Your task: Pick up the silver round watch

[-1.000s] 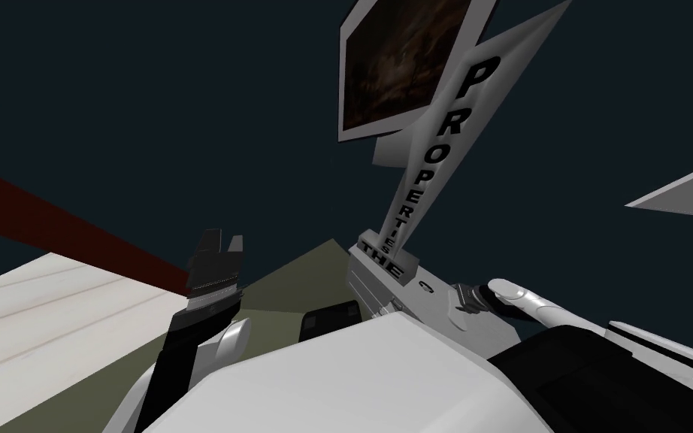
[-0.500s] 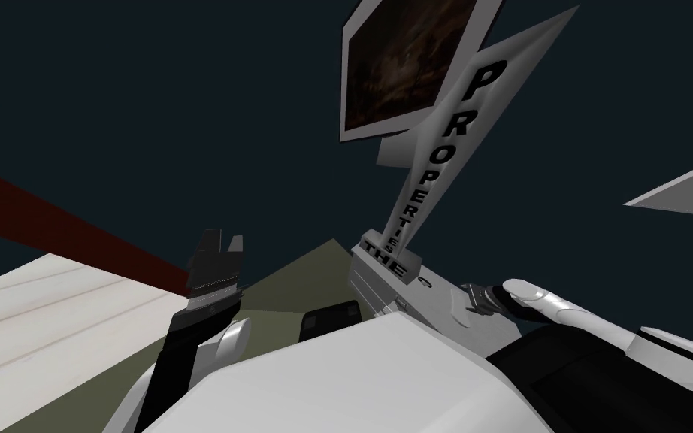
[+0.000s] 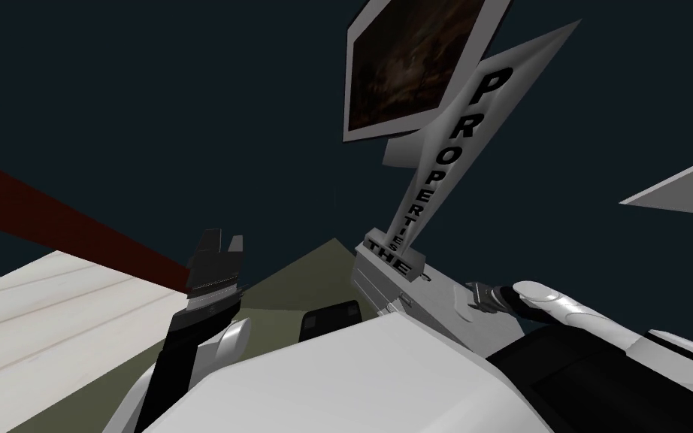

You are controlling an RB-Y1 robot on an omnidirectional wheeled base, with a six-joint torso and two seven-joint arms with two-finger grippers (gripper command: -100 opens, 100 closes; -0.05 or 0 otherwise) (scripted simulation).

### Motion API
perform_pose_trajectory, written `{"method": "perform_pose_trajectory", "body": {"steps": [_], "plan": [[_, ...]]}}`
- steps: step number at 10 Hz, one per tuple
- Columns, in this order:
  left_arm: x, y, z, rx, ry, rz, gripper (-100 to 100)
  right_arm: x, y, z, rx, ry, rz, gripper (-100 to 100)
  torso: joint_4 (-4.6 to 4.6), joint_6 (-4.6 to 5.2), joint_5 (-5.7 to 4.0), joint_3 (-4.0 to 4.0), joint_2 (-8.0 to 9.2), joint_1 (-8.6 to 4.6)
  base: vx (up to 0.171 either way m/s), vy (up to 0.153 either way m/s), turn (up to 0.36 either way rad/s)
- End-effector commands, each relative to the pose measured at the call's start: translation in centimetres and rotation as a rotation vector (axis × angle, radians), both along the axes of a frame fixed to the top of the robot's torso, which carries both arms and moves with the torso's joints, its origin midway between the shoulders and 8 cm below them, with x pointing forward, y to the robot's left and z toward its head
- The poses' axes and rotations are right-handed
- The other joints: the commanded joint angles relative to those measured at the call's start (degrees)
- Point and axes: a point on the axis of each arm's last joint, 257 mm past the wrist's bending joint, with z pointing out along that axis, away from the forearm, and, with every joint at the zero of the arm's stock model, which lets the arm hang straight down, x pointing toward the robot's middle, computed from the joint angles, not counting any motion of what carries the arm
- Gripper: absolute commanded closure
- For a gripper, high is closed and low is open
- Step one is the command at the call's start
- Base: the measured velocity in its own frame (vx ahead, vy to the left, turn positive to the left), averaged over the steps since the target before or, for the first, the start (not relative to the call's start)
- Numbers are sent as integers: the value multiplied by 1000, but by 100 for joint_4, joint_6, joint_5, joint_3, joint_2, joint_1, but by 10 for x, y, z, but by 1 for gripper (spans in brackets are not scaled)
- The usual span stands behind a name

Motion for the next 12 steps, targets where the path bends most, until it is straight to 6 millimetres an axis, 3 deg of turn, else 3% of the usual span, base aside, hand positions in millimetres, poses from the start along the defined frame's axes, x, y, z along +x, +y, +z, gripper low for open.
{"method": "perform_pose_trajectory", "body": {"steps": [1,2,5,6,12], "plan": [[0,0,0,0,0,0,0,8,3,-6,3,-36,-28,-100,0,0,0,0,0,0,-33,22,4],[0,0,0,0,0,0,0,19,7,-15,13,-76,-57,-100,0,0,-5,1,1,-20,-27,-27,8],[0,0,0,0,0,0,0,26,10,-20,19,-96,-73,-100,-1,0,-12,-3,-6,-46,-13,-25,4],[0,0,0,0,0,0,0,38,18,-31,34,-139,-106,-100,-2,0,-11,-4,-8,-42,-18,-21,2],[0,0,0,0,0,0,0,73,43,-63,89,-247,-204,-100,-2,-1,-10,-5,-8,-40,-17,-17,1]]}}
